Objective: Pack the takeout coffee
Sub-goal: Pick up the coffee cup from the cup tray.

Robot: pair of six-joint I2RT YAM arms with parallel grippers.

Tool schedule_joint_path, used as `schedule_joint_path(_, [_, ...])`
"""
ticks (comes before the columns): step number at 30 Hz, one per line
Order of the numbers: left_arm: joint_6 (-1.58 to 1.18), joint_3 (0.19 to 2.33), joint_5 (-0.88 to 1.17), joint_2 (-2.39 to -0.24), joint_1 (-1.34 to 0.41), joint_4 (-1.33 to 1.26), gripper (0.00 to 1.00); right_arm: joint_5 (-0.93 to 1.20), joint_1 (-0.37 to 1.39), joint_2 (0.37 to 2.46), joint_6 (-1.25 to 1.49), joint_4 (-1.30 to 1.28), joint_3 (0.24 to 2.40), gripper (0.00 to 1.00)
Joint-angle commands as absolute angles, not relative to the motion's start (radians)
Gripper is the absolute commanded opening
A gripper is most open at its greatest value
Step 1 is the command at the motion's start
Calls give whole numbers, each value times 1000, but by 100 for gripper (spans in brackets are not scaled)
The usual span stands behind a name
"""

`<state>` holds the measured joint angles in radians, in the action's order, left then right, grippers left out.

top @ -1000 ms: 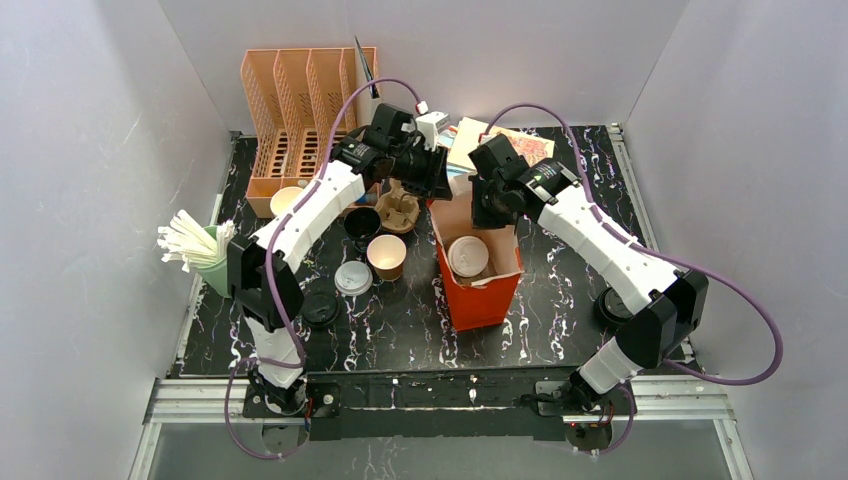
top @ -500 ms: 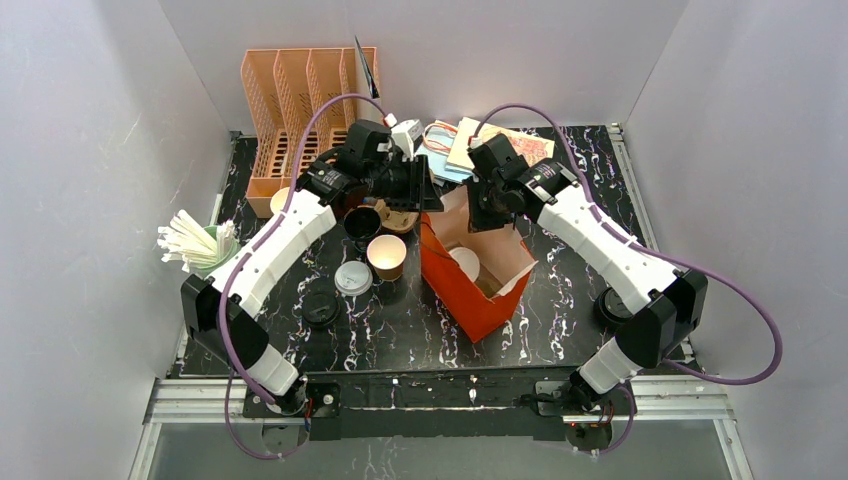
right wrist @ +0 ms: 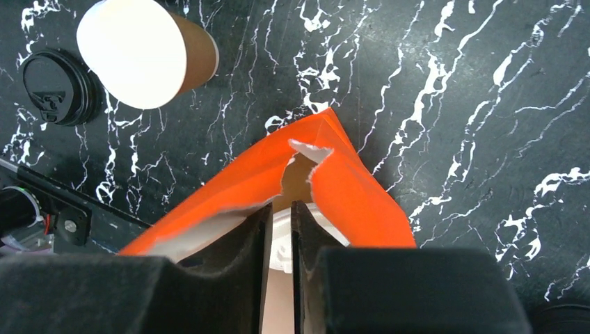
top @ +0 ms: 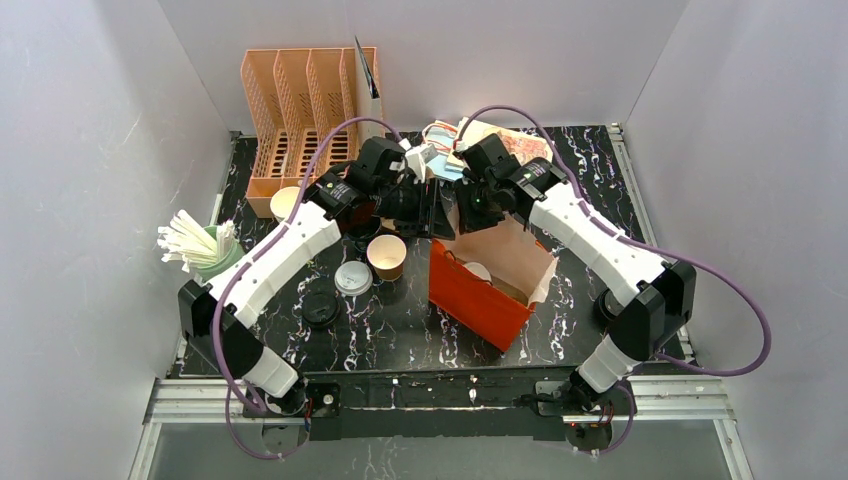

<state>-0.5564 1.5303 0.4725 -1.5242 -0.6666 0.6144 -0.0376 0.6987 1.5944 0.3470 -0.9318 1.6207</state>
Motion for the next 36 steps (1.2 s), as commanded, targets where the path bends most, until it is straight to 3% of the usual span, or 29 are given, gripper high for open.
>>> schedule_joint_path(1, [-581,1542,523,-1454,-702,689,40,33,698,1597,304,-866,1652,26])
schedule_joint_path(9, [-555,1601,428,-1430,-705,808,63,27,704,1528,367,-920,1642,29])
schedule_joint_path(16, [-542,1691,338,-1488,-655,833,67,-100,788,1487,453,-1059,1645,31])
schedule_joint_path(21, [-546,1708,392,-1533,-648,809,63,-137,855,1380,407,-973,1535,37])
schedule_joint_path(25, [-554,1685,420,-1535,-648,796,61,-153,856,1307,282,-901,1458,34])
schedule_joint_path(30, [-575,1669,455,-1554,-656,769,58,-103,856,1274,215,-872,1397,40])
schedule_joint_path(36, [-544,1686,454,-1583,-671,769,42,-40,856,1257,238,-897,1346,42])
